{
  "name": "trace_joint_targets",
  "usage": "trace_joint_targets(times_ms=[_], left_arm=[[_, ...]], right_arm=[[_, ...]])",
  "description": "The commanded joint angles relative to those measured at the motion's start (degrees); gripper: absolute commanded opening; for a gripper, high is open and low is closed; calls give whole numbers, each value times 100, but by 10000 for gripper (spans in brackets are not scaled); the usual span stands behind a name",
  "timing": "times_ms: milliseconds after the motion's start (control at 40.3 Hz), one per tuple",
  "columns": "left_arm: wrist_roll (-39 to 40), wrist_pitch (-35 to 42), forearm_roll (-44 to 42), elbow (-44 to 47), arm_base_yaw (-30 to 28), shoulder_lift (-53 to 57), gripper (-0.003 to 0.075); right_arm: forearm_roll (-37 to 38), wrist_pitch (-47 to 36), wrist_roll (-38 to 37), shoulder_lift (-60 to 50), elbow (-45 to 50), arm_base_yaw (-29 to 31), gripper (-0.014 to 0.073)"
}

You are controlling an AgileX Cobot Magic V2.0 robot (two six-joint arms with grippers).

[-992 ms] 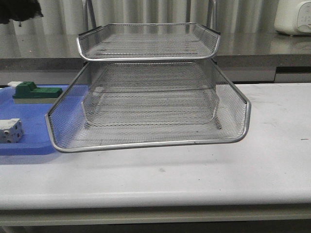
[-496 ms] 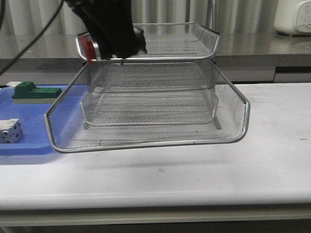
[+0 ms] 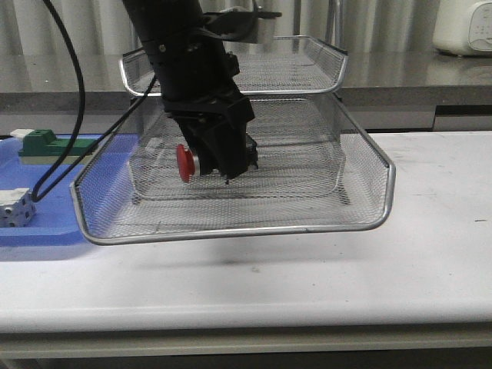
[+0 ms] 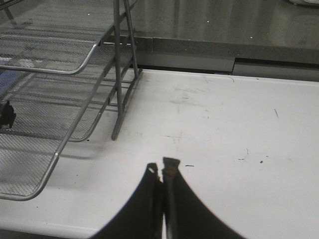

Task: Place button on rack with both arms
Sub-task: 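Lower the red button into the pulled-out middle tray and open the left gripper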

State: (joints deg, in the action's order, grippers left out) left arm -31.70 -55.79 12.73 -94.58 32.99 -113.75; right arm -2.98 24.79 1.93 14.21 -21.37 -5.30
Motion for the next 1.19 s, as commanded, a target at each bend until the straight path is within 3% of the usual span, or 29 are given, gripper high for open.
trace_joint_targets(times_ms=[0, 248, 546, 670, 794, 1166], left_arm=[[21, 211, 110, -141, 47, 277, 316], [21, 74, 110, -185, 47, 312, 534], [21, -1029, 43, -686, 47, 598, 549], [21, -1408, -259, -740, 47, 780, 477], [21, -1835, -298, -740, 25, 950, 353], [732, -1825, -632, -437, -138, 1455, 11]], right_arm=[[58, -464, 3, 57, -147, 1, -60], [58, -464, 3, 57, -147, 1, -60], [58, -464, 3, 57, -147, 1, -60], [58, -464, 3, 57, -147, 1, -60], [58, -464, 3, 57, -147, 1, -60], [58, -464, 3, 57, -147, 1, -60]])
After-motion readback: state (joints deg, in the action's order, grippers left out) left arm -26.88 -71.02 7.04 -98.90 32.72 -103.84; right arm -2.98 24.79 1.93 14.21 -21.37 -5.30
